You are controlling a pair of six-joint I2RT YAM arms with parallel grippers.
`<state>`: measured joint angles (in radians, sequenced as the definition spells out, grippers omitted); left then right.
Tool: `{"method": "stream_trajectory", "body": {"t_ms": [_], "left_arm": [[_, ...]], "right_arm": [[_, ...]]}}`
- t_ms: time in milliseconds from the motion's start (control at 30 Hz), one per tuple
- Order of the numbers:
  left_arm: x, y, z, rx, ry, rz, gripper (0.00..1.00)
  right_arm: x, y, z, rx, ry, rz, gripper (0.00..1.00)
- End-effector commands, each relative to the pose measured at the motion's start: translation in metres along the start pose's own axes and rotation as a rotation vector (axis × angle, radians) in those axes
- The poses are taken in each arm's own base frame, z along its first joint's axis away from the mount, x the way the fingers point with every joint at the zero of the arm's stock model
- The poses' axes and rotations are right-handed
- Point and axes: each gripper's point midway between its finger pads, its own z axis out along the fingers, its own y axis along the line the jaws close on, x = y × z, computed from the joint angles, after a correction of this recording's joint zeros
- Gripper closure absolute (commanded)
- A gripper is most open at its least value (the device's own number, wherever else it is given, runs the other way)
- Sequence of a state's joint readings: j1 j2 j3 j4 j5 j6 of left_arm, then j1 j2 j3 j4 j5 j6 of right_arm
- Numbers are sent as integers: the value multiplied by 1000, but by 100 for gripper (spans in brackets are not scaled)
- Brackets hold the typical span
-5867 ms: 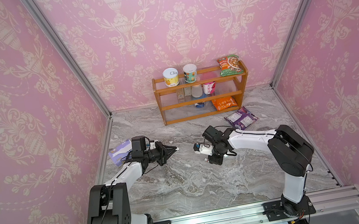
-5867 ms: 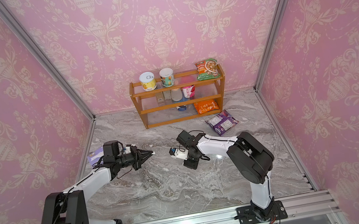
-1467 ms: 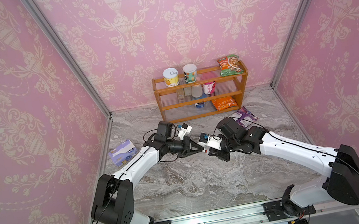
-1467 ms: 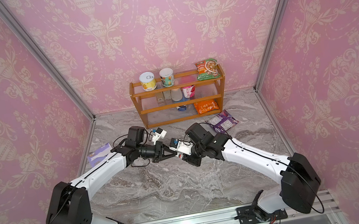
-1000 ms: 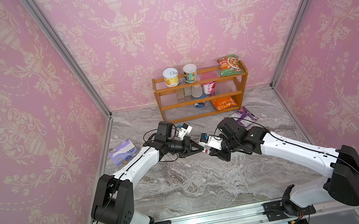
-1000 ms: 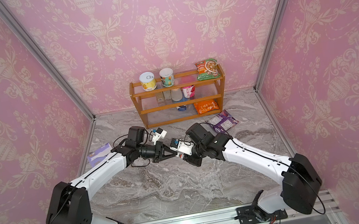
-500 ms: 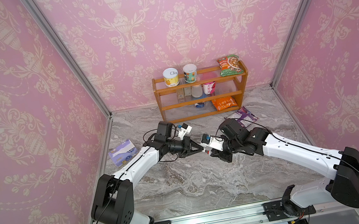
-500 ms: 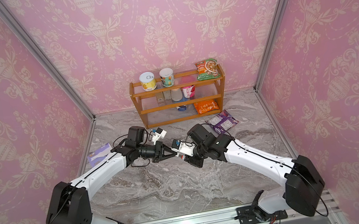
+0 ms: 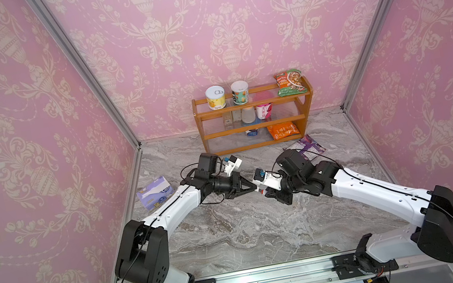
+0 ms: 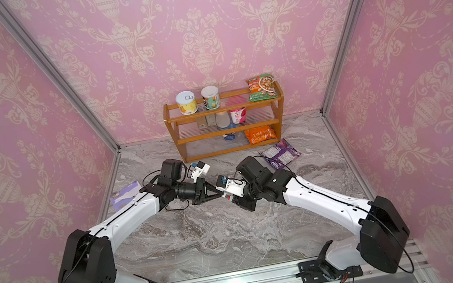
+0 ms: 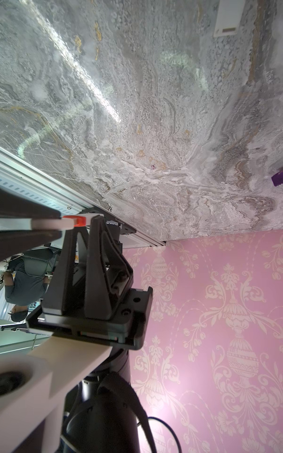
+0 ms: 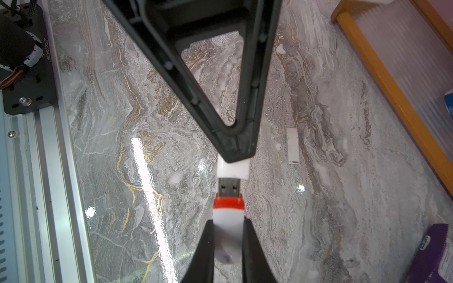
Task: Close the usb drive cover
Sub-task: Close the cover of the USB drive.
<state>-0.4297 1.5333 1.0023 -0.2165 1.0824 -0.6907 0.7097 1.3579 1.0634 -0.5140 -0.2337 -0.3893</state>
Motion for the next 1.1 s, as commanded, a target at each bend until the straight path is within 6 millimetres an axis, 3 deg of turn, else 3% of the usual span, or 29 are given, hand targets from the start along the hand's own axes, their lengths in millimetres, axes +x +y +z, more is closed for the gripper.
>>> {"method": "stream_trajectory", "body": {"t_ms": [0, 233, 567, 600, 633, 900, 1067], "left_arm": [[2, 7, 5, -12, 1, -7, 100], [5, 14, 9, -33, 14, -20, 100], [8, 14, 16, -54, 29, -7, 100], [9, 15, 17, -70, 34, -2, 100], [11, 17, 19, -90, 42, 5, 100], [16, 20, 35, -118, 81, 22, 100], [11, 1, 39, -4, 71, 31, 100]], "right_arm": [[-21, -8, -3, 33, -50, 6, 100], [-36, -13, -6, 71, -89, 2, 100], [-44, -10, 4, 69, -72, -26, 100], [-44, -10, 5, 71, -68, -24, 100], [-57, -15, -2, 86, -98, -24, 100], [-64, -12, 5, 79, -66, -60, 100], [-68, -21, 6, 132, -105, -55, 100]]}}
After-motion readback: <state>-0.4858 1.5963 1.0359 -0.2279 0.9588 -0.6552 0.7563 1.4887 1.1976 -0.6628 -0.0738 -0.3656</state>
